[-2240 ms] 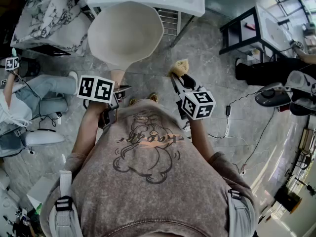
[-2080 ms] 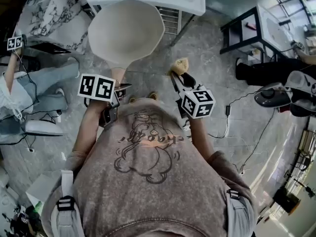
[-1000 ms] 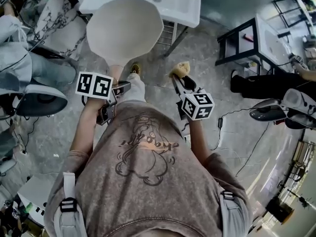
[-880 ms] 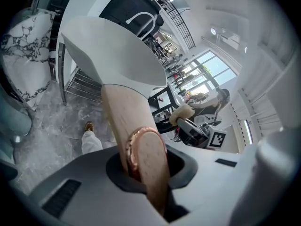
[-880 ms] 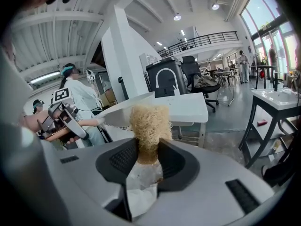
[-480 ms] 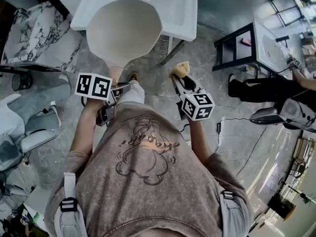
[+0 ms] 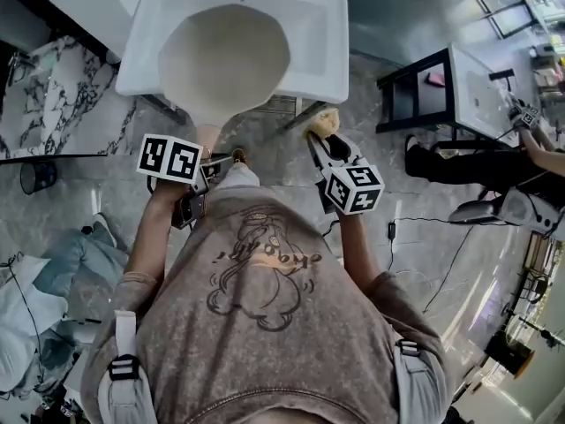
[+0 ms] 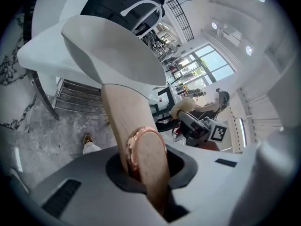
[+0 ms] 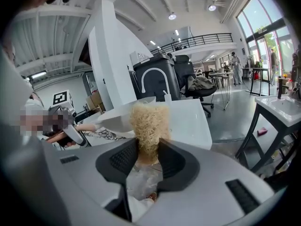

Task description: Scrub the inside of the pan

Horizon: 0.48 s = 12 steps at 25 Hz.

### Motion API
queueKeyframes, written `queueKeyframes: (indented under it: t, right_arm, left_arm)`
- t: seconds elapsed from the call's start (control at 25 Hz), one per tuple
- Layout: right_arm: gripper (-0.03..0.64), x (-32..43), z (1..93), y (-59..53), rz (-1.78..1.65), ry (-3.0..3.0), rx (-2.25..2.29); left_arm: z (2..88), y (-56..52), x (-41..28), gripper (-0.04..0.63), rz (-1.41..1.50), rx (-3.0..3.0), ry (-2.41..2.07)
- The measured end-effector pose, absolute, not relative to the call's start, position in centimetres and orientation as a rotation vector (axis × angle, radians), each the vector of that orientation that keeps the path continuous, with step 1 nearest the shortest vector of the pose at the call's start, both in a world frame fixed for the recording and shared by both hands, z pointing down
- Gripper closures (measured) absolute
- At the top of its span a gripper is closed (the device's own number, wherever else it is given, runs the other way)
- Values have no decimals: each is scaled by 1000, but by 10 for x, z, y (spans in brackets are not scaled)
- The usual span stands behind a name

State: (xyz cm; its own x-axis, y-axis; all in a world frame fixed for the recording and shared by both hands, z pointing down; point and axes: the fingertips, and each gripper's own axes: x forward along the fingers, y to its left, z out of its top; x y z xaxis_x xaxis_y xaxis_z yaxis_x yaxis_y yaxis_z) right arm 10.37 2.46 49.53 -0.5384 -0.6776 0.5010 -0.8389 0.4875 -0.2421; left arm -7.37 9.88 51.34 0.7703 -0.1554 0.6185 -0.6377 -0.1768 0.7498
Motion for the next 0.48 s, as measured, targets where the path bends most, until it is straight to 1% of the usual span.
queueKeyframes:
  t: [0.28,0.48]
  right_arm:
    - [472,87,488,-25,655,-2372,1358]
    - [472,91,483,-45,653,-2349,1419]
  left_arm:
    - [515,47,-94,549,556,1760,-560]
    - [516,22,-97,549,594,1772,-524]
